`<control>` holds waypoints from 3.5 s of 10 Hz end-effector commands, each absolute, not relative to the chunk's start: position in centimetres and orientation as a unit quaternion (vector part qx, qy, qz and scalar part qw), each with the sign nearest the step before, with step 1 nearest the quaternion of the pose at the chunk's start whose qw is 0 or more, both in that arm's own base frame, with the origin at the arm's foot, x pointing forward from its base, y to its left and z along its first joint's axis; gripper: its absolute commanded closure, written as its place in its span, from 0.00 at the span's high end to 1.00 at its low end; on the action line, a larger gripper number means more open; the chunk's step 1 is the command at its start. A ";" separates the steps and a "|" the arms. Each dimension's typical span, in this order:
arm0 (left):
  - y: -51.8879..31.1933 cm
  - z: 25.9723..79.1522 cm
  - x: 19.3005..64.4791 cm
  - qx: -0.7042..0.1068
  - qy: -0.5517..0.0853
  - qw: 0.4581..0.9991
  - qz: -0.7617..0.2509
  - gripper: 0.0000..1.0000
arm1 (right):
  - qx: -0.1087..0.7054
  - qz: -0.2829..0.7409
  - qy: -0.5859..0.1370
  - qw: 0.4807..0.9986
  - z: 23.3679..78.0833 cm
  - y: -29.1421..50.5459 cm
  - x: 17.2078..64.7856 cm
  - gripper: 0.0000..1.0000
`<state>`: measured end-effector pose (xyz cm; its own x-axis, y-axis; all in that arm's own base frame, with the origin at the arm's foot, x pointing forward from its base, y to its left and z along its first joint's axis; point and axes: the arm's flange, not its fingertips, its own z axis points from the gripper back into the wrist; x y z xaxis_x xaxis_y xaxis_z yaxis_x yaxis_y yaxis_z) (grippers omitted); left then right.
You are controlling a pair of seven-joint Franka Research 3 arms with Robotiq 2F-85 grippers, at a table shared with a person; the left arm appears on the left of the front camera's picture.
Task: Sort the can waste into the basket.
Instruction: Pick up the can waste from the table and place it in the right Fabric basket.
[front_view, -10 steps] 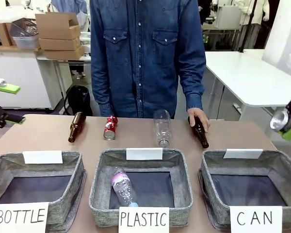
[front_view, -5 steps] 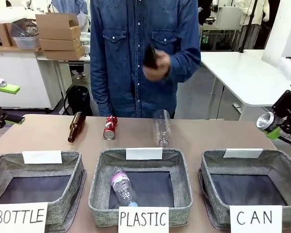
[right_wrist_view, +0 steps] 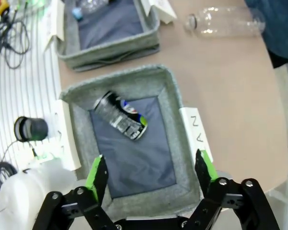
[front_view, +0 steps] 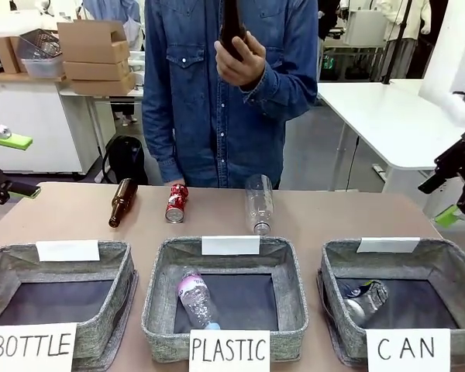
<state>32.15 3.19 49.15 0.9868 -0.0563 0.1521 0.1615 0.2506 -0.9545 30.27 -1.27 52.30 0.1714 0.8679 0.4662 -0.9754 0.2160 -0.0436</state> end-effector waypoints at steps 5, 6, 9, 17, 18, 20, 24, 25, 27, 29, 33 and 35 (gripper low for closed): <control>3.0 49.3 32.2 -0.617 -0.052 0.782 -0.075 1.00 | 0.170 0.574 -0.205 0.775 52.1 -1.9 32.5 1.00; 3.0 49.3 32.2 -0.617 -0.052 0.782 -0.075 1.00 | 0.177 0.532 -0.181 0.808 52.5 -1.8 33.1 1.00; 5.7 54.7 29.0 -0.575 -0.018 0.813 -0.088 1.00 | 0.371 0.216 -0.012 0.903 56.4 -1.8 36.6 1.00; 19.9 61.4 21.2 -0.600 -0.166 0.782 -0.003 1.00 | 0.490 0.275 -0.008 0.827 56.0 -4.6 38.3 1.00; 19.4 61.7 21.4 -0.595 -0.184 0.783 -0.007 1.00 | 0.490 0.275 -0.008 0.827 56.0 -4.6 38.3 1.00; 20.1 60.7 20.8 -0.571 -0.123 0.812 0.002 1.00 | 0.490 0.275 -0.008 0.827 56.0 -4.6 38.3 1.00; 18.9 60.3 22.3 -0.574 -0.114 0.811 0.002 1.00 | 0.490 0.275 -0.008 0.827 56.0 -4.6 38.3 1.00; 18.4 59.9 22.9 -0.580 -0.100 0.809 0.001 1.00 | 0.490 0.275 -0.008 0.827 56.0 -4.6 38.3 1.00; 18.9 59.9 23.5 -0.577 -0.095 0.811 0.012 1.00 | 0.490 0.275 -0.008 0.827 56.0 -4.6 38.3 1.00; 19.2 59.3 24.0 -0.577 -0.075 0.813 0.022 1.00 | 0.490 0.275 -0.008 0.827 56.0 -4.6 38.3 1.00; 12.7 54.4 27.6 -0.588 -0.014 0.808 -0.009 1.00 | 0.490 0.275 -0.008 0.827 56.0 -4.6 38.3 1.00; 8.3 50.6 29.1 -0.604 -0.018 0.796 -0.005 1.00 | 0.490 0.275 -0.008 0.827 56.0 -4.6 38.3 1.00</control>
<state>28.93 9.92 51.39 0.9999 -0.0162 0.0008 0.0056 0.2964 -0.9551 38.31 -4.45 56.05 0.8563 0.4442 0.2634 -0.4423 0.3676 0.8181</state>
